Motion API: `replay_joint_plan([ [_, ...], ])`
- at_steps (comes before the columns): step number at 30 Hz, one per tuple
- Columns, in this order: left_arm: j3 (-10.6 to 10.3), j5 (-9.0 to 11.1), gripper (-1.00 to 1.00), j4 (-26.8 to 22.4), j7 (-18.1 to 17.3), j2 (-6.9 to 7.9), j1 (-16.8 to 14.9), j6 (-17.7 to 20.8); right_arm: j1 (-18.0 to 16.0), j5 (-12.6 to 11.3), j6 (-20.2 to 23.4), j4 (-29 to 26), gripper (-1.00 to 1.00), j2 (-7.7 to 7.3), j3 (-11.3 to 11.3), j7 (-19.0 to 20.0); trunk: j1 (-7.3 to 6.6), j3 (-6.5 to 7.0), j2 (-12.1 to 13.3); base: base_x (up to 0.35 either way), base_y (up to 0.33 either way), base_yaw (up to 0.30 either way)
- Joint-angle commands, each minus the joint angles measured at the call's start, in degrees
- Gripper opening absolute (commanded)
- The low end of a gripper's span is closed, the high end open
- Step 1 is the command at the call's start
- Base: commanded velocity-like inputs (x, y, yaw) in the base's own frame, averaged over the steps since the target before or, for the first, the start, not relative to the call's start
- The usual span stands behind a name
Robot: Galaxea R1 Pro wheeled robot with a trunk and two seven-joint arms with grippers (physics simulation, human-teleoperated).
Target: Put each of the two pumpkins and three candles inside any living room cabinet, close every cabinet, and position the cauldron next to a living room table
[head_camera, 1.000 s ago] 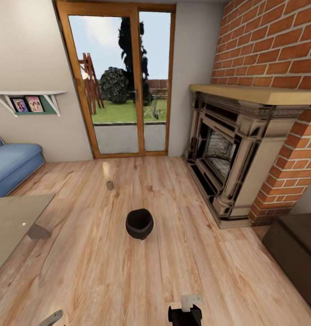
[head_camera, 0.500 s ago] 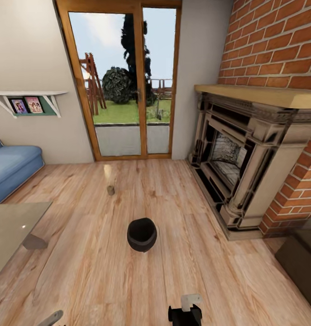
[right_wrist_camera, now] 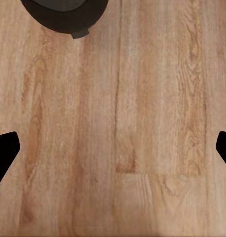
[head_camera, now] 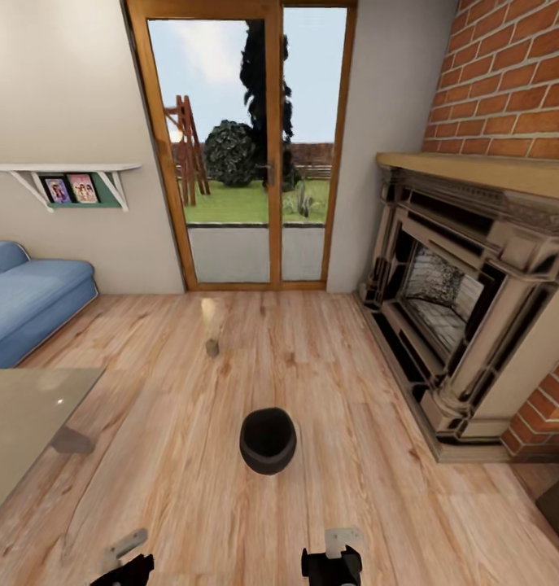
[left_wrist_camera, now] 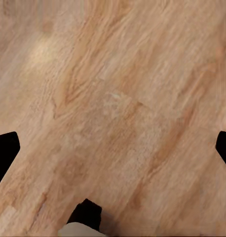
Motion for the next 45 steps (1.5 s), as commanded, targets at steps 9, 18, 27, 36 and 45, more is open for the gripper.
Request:
replay_joint_plan([
  [9,-4.4,-0.3,1.0,-36.7,1.5,-0.6,-1.8,35.6,-6.6,-3.2,33.7,-19.2,1.0,0.54,-0.7,-8.0,0.02,-0.06,0.0,0.191,-0.044,0.001],
  [18,-4.9,-0.8,1.0,-30.1,1.5,-1.18,-5.1,35.6,-7.8,-7.2,35.1,-19.2,1.0,0.25,-1.5,-8.2,0.02,-0.06,0.0,0.266,-0.146,0.0],
  [27,-4.9,-0.8,1.0,-29.9,1.6,-1.01,-5.2,35.6,-7.8,-7.2,35.0,-20.0,1.0,0.35,-1.4,-8.3,0.02,-0.06,0.0,0.291,-0.148,0.0],
  [36,-4.8,-0.8,1.0,-29.9,1.6,-0.87,-5.2,35.6,-7.8,-9.8,35.0,-20.0,1.0,0.53,-1.4,-8.0,0.02,-0.06,0.0,0.272,0.005,0.0],
  [45,-4.8,-0.8,1.0,-29.9,1.6,-0.73,-5.2,35.6,-7.8,-11.7,35.0,-20.0,1.0,0.52,-1.4,-7.7,0.02,-0.06,0.0,0.147,0.086,0.0],
])
